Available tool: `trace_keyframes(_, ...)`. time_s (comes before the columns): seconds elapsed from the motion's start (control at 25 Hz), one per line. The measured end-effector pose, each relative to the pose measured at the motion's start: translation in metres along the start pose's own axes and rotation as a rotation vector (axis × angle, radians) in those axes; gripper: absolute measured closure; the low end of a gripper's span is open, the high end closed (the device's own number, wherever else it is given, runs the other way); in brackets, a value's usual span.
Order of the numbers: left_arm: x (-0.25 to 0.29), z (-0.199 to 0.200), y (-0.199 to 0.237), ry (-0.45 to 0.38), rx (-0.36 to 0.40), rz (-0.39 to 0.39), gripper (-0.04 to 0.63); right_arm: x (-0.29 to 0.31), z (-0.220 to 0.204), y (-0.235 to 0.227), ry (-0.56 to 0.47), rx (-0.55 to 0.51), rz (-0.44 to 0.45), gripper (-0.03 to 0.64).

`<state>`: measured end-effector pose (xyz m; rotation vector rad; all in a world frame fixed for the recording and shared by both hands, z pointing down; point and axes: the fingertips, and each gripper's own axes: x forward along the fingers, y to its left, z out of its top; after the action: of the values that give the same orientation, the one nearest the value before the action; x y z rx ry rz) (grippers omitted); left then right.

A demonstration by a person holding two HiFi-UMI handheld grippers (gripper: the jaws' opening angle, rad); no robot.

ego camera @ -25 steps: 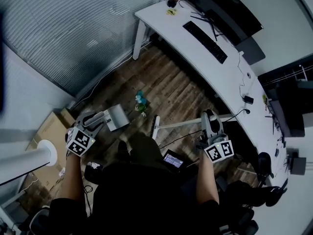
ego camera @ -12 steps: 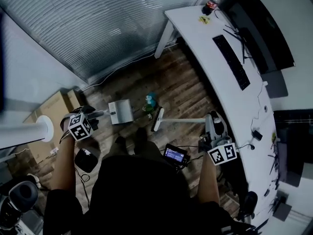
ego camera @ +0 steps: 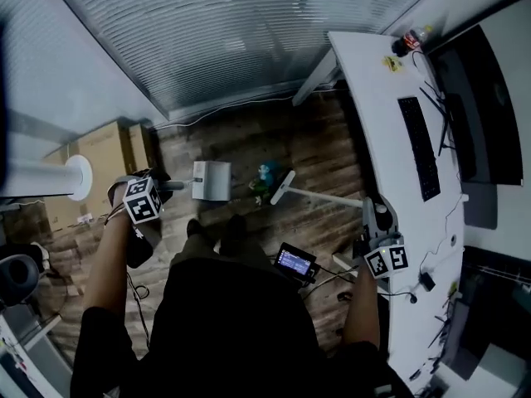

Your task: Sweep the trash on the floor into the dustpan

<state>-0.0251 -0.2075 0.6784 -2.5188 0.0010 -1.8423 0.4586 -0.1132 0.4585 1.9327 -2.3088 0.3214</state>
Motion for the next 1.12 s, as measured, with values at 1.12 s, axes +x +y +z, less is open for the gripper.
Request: trace_keyframes(1.12, 0.005, 0.018, -0.064, -0.169, -0.308, 0.024, 0.473, 0.138, -0.111, 0.129, 0.122, -0.077, 0.536, 0.508)
